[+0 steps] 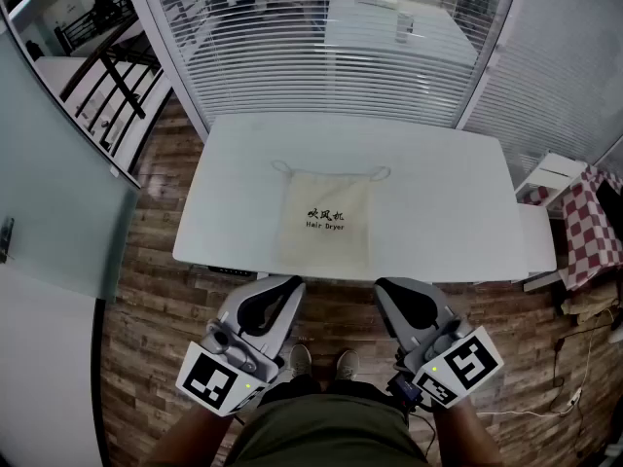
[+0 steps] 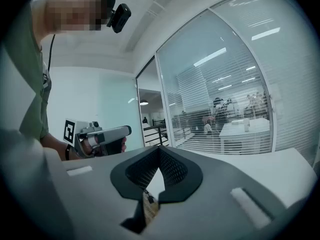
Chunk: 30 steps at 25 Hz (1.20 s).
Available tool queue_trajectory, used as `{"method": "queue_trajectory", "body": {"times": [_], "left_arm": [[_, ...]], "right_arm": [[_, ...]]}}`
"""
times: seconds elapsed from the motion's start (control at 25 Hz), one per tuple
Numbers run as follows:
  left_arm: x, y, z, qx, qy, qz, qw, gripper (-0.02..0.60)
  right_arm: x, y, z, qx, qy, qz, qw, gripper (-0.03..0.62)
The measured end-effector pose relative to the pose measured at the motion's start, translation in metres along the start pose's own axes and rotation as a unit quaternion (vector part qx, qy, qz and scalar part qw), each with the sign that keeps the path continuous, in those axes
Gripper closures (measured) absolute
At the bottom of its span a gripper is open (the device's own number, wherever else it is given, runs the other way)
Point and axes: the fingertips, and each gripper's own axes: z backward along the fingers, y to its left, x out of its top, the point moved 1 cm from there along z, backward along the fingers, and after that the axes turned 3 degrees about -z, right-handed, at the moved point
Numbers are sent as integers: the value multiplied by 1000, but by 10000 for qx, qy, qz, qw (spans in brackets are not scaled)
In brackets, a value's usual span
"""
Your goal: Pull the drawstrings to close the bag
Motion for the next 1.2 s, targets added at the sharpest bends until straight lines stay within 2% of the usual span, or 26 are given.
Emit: {"method": "queue_trajectory", "body": {"times": [0.12, 0.2, 0.48, 0.8, 1.2], "left_arm": [[-4, 1, 2, 3, -21, -344, 9994, 580], [-5, 0, 1, 24, 8, -295, 9996, 580], [-12, -6, -7, 108, 149, -488, 9986, 580], [-11, -14, -16, 411, 222, -633, 9969, 580], [-25, 18, -37, 564, 240, -576, 9965, 580]], "right_arm": [[-2, -2, 3, 14, 15, 7, 10000, 585], [-2, -3, 4, 20, 10, -5, 10000, 585], [-4, -24, 16, -19, -85, -198, 9998, 585], [-7, -57, 43, 0, -71, -309, 9995, 585], [-10, -92, 24, -102, 70, -248, 9996, 585]]}}
